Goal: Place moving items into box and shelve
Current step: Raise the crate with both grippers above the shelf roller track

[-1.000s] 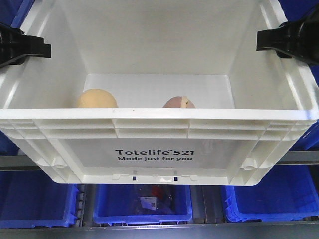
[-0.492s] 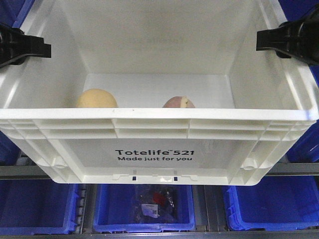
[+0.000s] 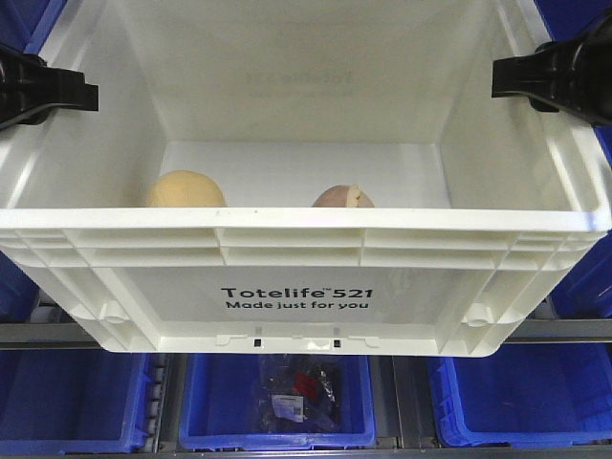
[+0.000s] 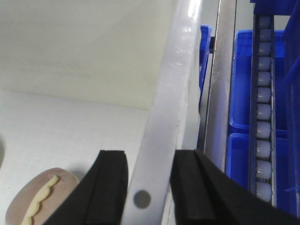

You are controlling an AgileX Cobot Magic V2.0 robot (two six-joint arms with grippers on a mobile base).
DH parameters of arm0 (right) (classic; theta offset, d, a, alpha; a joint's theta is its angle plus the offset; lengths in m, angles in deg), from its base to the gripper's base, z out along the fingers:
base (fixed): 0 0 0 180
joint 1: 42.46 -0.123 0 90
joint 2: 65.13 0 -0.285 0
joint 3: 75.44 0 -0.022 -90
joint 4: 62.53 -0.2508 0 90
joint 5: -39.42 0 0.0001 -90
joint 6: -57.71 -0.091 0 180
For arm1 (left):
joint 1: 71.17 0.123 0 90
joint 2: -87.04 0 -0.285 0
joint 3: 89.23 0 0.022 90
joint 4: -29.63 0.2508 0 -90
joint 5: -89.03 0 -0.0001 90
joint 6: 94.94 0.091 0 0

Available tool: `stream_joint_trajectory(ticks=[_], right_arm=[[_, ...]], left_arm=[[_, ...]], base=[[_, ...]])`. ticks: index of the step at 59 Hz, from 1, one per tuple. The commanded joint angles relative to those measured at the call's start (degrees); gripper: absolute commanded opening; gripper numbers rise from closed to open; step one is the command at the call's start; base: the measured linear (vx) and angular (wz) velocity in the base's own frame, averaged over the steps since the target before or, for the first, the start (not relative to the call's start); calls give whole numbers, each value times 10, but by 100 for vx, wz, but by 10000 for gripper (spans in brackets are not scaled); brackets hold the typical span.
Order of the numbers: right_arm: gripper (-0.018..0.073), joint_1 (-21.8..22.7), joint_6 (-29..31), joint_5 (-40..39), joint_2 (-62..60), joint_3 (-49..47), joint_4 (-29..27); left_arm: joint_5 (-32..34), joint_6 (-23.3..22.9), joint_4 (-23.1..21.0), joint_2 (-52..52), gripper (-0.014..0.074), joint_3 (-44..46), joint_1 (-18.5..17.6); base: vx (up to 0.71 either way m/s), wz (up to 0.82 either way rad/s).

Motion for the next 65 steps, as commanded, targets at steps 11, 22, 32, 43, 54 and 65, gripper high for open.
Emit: stream_joint_trajectory(ticks=[11, 22, 32, 43, 54, 65], right_arm=[[-9, 3, -9, -74, -15, -27, 2], [-9, 3, -9, -74, -15, -27, 2], [-9, 3, -9, -74, -15, -27, 2], [-9, 3, -9, -69, -11, -27, 2], [-9, 3, -9, -44, 4, -27, 2], [-9, 3, -9, -34, 6, -27, 2]], left_arm=[[87, 18, -37, 24, -6, 26, -6], [87, 18, -37, 24, -6, 26, -6], [87, 18, -37, 24, -6, 26, -6], [96, 18, -37, 24, -6, 26, -6], [86, 18, -37, 26, -6, 26, -6], [86, 18, -37, 24, -6, 26, -6]], base=[[0, 0], [0, 0], [0, 0], [0, 0], [0, 0], [0, 0]])
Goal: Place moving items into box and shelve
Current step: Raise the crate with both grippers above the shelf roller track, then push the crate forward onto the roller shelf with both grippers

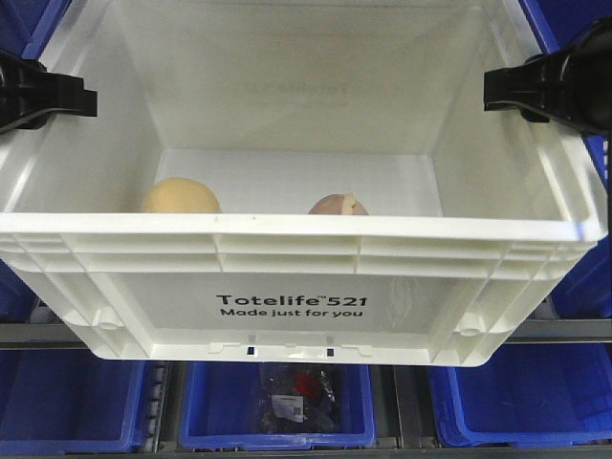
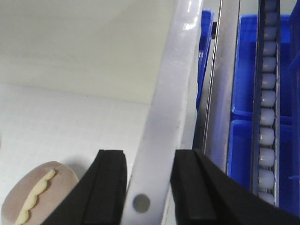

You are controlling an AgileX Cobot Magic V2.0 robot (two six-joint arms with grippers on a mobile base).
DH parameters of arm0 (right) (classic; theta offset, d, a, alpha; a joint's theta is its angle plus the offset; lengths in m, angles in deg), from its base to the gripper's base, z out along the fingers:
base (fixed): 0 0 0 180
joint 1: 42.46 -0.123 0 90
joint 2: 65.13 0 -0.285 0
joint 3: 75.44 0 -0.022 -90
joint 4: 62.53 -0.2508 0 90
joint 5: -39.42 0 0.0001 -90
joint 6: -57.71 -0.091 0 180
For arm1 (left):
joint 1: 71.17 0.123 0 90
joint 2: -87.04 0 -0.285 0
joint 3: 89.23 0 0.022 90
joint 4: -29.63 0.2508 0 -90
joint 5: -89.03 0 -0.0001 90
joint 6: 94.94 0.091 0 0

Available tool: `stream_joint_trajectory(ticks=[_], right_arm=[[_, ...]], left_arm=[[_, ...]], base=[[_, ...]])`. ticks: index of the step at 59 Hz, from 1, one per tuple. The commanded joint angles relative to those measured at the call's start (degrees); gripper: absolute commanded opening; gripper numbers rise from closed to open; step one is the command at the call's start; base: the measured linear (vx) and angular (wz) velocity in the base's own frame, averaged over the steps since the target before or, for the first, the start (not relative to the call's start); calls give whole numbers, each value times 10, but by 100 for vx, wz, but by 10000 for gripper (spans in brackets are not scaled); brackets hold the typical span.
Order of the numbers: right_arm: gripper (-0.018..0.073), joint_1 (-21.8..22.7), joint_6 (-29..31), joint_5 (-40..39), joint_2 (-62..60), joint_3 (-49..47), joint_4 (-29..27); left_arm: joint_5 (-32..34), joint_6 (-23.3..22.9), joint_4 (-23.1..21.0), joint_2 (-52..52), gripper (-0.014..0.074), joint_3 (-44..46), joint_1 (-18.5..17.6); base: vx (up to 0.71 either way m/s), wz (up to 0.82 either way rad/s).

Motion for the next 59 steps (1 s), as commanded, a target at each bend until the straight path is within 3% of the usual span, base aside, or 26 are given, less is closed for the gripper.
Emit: stream_joint_trajectory(ticks=[1, 32, 38, 50, 59], right_arm=[[-9, 3, -9, -58, -11, -25, 4], [-9, 3, -9, -85, 31, -25, 6], [-9, 3, -9, -164, 70, -25, 6], [-9, 3, -9, -334, 156, -25, 6], [-9, 3, -9, -414, 207, -25, 6]], left_arm=[[96, 19, -42, 24, -6, 26, -6], [96, 19, -42, -61, -6, 23, -6], [152, 19, -42, -90, -6, 23, -6], [336, 20, -42, -153, -6, 24, -6], [390, 20, -42, -196, -3, 24, -6]], base=[[0, 0], [0, 0], [0, 0], [0, 0], [0, 0]])
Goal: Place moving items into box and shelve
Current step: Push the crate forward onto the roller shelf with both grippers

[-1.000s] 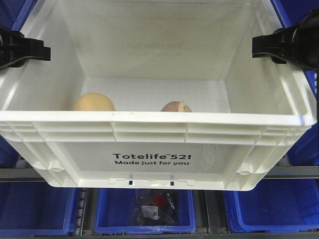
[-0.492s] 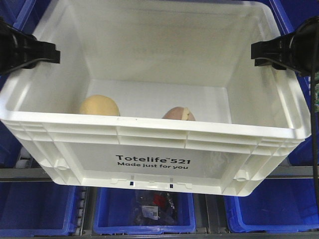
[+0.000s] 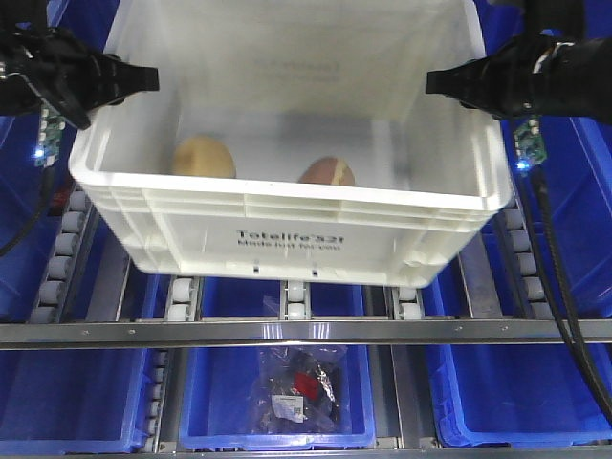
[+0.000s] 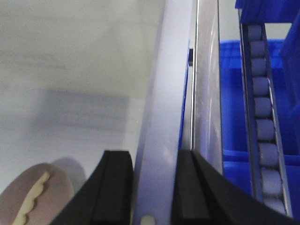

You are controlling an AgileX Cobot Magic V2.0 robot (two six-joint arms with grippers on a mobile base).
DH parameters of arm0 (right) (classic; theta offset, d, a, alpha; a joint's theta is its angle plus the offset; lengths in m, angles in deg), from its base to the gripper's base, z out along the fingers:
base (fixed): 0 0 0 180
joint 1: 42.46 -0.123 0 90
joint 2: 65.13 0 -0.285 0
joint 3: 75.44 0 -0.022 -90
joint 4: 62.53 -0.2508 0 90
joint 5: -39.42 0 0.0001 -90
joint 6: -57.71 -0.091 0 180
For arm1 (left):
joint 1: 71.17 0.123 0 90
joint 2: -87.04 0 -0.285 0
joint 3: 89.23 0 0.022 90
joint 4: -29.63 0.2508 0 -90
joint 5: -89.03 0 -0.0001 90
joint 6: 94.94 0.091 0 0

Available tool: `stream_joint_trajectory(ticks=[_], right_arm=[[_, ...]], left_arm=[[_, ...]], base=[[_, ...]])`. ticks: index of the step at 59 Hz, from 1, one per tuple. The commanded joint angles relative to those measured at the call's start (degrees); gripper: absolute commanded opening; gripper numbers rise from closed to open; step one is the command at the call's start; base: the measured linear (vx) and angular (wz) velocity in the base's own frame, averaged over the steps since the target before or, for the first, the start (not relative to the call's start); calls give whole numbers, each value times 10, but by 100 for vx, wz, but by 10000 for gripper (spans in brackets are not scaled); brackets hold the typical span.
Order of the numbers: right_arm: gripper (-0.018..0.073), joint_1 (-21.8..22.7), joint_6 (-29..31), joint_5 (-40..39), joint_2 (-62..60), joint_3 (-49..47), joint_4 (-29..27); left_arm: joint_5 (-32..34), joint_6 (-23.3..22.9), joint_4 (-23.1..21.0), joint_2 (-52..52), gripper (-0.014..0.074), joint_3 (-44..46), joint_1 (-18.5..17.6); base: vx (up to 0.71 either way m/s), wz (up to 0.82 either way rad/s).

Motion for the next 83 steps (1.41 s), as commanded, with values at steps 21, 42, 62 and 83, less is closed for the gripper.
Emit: stream_joint_trajectory(ticks=[21, 42, 62, 83], right_arm=[[134, -8, 11, -141, 28, -26, 41], [659, -8, 4, -99, 5, -26, 49], [650, -8, -2, 58, -81, -26, 48], [631, -8, -2, 190, -183, -26, 50]], left_arm=[[39, -3, -40, -54, 178, 26, -11], [24, -3, -40, -19, 599, 26, -9], [-19, -3, -23, 62, 575, 26, -8], [-163, -5, -10, 148, 575, 25, -8]], base=[[0, 0], [0, 0], [0, 0], [0, 0]])
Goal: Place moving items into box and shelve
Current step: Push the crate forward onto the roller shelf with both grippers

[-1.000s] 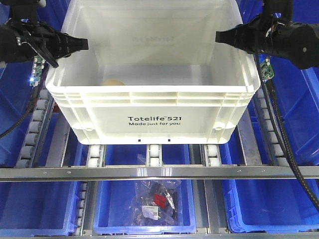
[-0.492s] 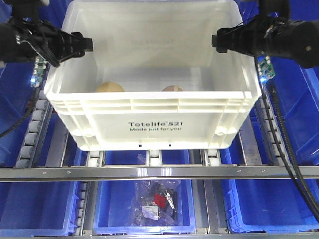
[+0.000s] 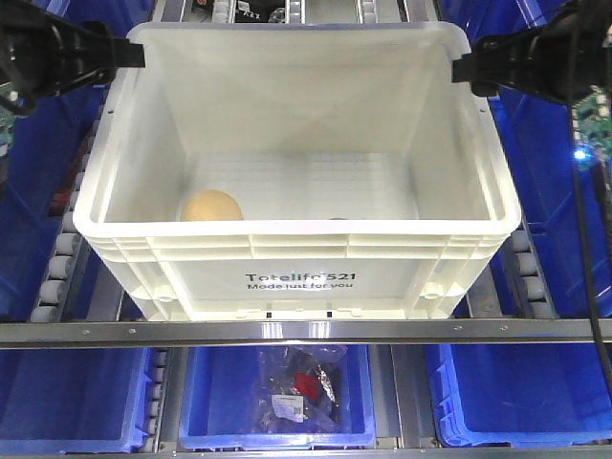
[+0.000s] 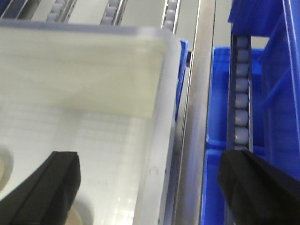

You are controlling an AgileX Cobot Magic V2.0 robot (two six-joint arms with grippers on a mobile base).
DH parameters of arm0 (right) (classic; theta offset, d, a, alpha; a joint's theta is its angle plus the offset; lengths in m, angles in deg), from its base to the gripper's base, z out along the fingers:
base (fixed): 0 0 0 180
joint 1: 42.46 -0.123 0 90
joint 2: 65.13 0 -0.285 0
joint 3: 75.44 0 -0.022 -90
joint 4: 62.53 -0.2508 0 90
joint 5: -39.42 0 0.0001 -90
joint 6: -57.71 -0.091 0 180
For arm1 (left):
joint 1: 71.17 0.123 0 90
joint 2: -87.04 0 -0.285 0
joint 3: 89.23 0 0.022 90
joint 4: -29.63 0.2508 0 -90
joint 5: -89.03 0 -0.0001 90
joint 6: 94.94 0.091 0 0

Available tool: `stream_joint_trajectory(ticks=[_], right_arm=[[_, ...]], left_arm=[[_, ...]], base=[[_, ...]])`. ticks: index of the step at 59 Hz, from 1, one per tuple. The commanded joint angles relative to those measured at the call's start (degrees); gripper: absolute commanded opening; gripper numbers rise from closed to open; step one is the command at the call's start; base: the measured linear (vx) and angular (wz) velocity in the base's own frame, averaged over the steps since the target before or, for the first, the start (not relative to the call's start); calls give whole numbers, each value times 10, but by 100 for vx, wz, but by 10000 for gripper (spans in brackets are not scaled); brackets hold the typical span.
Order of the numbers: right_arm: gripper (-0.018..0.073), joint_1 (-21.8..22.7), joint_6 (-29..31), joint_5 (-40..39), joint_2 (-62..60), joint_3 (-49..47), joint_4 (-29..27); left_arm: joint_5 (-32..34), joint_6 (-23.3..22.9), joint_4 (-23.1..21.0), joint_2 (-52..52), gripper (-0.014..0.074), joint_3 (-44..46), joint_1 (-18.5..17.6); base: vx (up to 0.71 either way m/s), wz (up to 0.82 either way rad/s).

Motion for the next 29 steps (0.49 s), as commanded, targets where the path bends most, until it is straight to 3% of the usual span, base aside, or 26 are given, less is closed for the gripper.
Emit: stream_joint_trajectory(ticks=[1, 12, 19, 29], right_arm=[[630, 1, 0, -1, -33, -14, 7], [626, 1, 0, -45, -73, 88, -1], [622, 1, -21, -81, -114, 164, -7], [616, 1, -24, -76, -169, 183, -7]], left_arm=[[-28, -4, -5, 29, 575, 17, -5], [-135, -34, -6, 30, 575, 1, -8], [-135, -34, -13, 53, 575, -33, -8], [-145, -48, -20, 128, 575, -63, -8]], base=[[0, 0], [0, 0], [0, 0], [0, 0]])
